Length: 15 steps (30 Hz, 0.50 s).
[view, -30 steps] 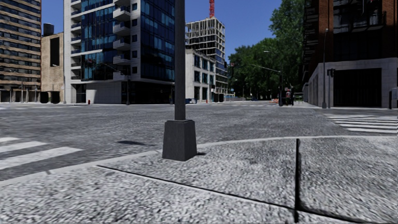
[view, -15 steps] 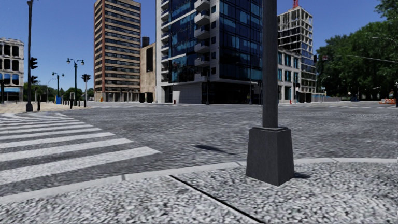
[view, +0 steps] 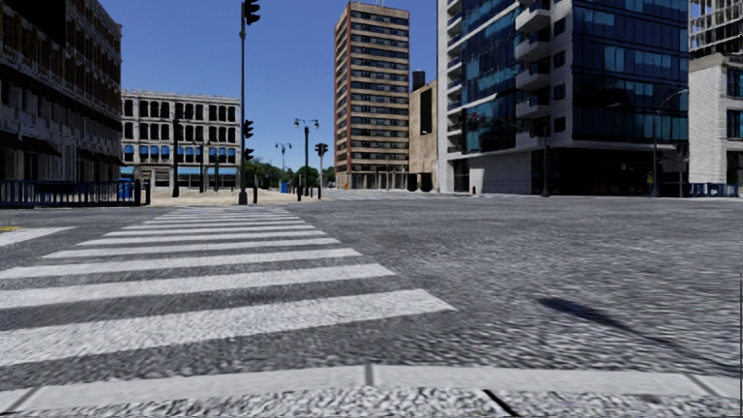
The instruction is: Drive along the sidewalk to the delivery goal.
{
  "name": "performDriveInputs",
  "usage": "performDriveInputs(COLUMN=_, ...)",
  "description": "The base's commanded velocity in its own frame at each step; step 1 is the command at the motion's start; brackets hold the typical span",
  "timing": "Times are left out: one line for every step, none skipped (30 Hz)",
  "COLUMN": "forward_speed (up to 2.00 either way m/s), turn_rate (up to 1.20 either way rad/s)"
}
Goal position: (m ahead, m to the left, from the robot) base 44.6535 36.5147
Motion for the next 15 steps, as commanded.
performDriveInputs(forward_speed=1.21, turn_rate=0.86)
performDriveInputs(forward_speed=1.21, turn_rate=0.86)
performDriveInputs(forward_speed=1.21, turn_rate=0.86)
performDriveInputs(forward_speed=1.21, turn_rate=0.86)
performDriveInputs(forward_speed=1.21, turn_rate=0.86)
performDriveInputs(forward_speed=1.21, turn_rate=0.86)
performDriveInputs(forward_speed=1.21, turn_rate=0.86)
performDriveInputs(forward_speed=1.21, turn_rate=0.86)
performDriveInputs(forward_speed=1.21, turn_rate=0.86)
performDriveInputs(forward_speed=1.21, turn_rate=0.86)
performDriveInputs(forward_speed=1.21, turn_rate=0.86)
performDriveInputs(forward_speed=1.21, turn_rate=0.86)
performDriveInputs(forward_speed=1.21, turn_rate=0.86)
performDriveInputs(forward_speed=1.21, turn_rate=0.83)
performDriveInputs(forward_speed=1.21, turn_rate=0.0)
